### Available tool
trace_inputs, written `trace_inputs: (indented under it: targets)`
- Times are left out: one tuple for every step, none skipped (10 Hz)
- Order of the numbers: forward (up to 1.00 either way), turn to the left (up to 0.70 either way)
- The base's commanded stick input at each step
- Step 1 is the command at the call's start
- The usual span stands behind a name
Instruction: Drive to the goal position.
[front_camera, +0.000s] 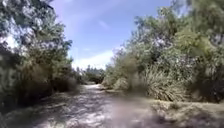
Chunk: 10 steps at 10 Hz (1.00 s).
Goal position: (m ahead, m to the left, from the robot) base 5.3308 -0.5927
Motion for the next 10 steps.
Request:
trace_inputs:
  targets:
    - [0.5, 0.1]
    - [0.5, 0.44]
    - [0.5, 0.5]
    - [0.5, 0.34]
    - [0.5, 0.12]
    - [0.5, 0.05]
    - [0.5, 0.01]
    - [0.5, 0.0]
    - [0.5, 0.0]
    - [0.5, 0.0]
